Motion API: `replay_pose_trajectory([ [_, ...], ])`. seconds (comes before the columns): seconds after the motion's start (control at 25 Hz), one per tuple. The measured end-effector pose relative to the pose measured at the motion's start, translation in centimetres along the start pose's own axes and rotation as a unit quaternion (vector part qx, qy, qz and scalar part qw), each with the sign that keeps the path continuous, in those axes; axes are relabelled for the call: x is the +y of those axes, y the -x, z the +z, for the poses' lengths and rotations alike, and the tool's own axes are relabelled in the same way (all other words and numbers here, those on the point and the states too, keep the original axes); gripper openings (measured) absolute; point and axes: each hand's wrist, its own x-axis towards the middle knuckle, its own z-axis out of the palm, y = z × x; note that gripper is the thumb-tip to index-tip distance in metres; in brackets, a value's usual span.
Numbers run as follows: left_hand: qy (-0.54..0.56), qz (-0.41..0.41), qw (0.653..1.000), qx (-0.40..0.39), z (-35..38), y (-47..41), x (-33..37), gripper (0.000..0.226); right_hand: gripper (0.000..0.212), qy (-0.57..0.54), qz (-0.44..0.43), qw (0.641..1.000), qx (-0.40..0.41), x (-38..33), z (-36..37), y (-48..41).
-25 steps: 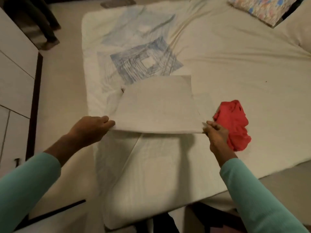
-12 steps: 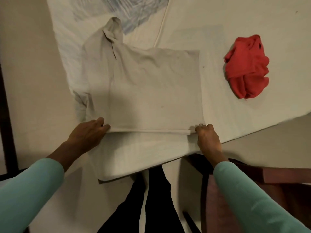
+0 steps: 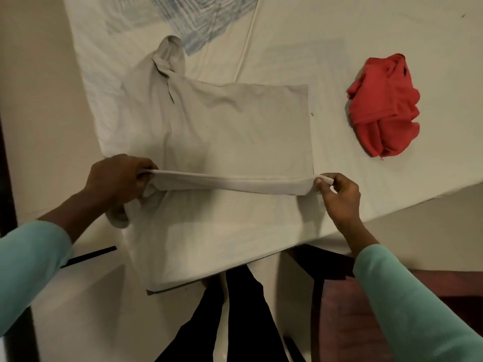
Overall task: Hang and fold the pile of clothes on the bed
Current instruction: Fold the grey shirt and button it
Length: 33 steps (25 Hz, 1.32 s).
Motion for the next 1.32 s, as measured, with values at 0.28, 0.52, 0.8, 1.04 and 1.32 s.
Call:
replay_pose_trajectory([
  [0.28, 0.004, -0.078, 0.997, -0.017, 1.8, -9.1, 0.5, 0.021, 0.027, 0.043, 0.041, 0.996, 0.060, -1.4, 4.3, -8.2],
  [0.52, -0.052, -0.038, 0.974, 0.216, 5.2, -8.6, 3.6, 0.031, 0.031, 0.200, 0.000, 0.970, 0.135, 0.2, 6.8, -10.2],
  [0.8, 0.081, 0.059, 0.971, 0.217, 9.9, -8.9, 9.1, 0.045, 0.047, 0.253, -0.220, 0.933, 0.129, -0.8, 10.7, -8.2],
  [1.04, 0.099, 0.054, 0.977, 0.181, 10.1, -18.8, 5.3, 0.076, 0.068, 0.386, -0.145, 0.911, 0.015, -1.6, 14.7, -13.6],
  [1.32, 0.088, 0.095, 0.940, 0.316, 4.0, -27.2, 3.5, 0.051, 0.063, 0.188, -0.179, 0.956, 0.139, -9.4, 14.6, -21.1],
])
